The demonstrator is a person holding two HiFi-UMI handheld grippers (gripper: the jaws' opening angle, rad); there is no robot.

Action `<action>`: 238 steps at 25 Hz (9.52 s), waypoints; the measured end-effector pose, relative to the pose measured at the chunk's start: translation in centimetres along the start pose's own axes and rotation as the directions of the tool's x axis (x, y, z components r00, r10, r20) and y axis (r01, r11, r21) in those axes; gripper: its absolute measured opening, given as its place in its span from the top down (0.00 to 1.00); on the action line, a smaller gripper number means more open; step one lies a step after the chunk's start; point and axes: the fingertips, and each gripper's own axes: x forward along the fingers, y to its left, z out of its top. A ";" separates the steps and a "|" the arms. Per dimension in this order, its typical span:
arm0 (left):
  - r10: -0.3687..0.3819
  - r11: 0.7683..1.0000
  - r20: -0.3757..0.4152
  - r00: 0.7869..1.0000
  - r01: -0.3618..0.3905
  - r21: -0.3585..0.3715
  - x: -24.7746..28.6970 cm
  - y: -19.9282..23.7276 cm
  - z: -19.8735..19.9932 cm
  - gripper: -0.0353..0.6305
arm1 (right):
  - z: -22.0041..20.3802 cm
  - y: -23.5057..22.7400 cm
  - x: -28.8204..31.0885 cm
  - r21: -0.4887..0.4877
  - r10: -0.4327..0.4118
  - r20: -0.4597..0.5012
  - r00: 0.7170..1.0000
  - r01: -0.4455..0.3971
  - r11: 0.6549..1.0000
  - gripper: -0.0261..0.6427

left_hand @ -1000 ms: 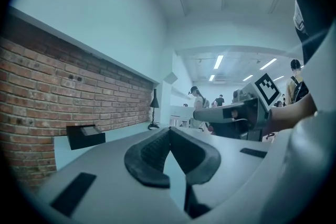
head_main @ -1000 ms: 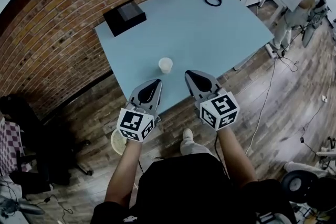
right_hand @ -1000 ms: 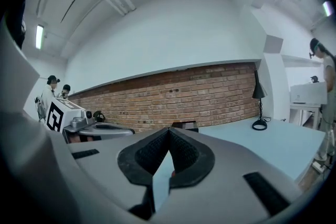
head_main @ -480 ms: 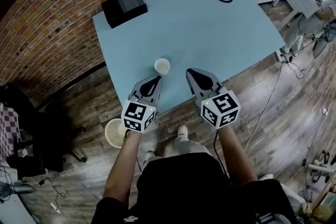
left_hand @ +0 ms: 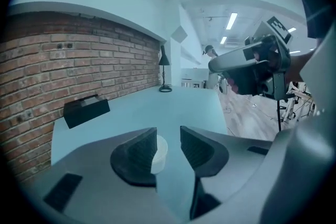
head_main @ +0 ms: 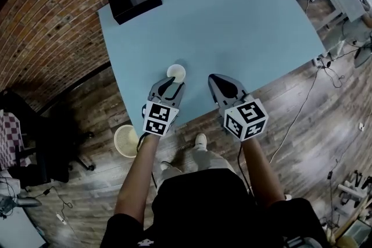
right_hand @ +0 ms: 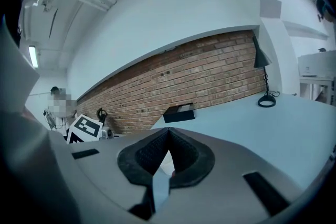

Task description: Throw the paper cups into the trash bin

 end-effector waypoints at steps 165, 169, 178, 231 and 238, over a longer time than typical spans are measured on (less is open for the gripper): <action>0.578 0.412 -0.365 0.730 -0.647 -0.641 -39.2 11.0 -46.6 0.90 | -32.7 49.5 24.3 -0.023 0.644 -0.502 0.577 -0.754 0.657 0.95; 0.578 0.386 -0.372 0.726 -0.645 -0.659 -38.5 11.4 -49.7 0.90 | -35.9 50.0 25.2 -0.024 0.633 -0.513 0.581 -0.746 0.665 0.95; 0.547 0.382 -0.376 0.748 -0.623 -0.683 -35.0 11.0 -56.3 0.90 | -42.4 49.4 26.6 0.008 0.605 -0.535 0.590 -0.712 0.702 0.95; 0.474 0.379 -0.413 0.778 -0.603 -0.702 -29.4 10.9 -71.7 0.93 | -56.1 44.8 29.9 0.000 0.490 -0.598 0.634 -0.611 0.791 0.95; 0.511 0.380 -0.390 0.766 -0.608 -0.697 -33.9 10.4 -67.2 0.93 | -52.3 47.0 27.6 0.001 0.505 -0.572 0.646 -0.615 0.789 0.95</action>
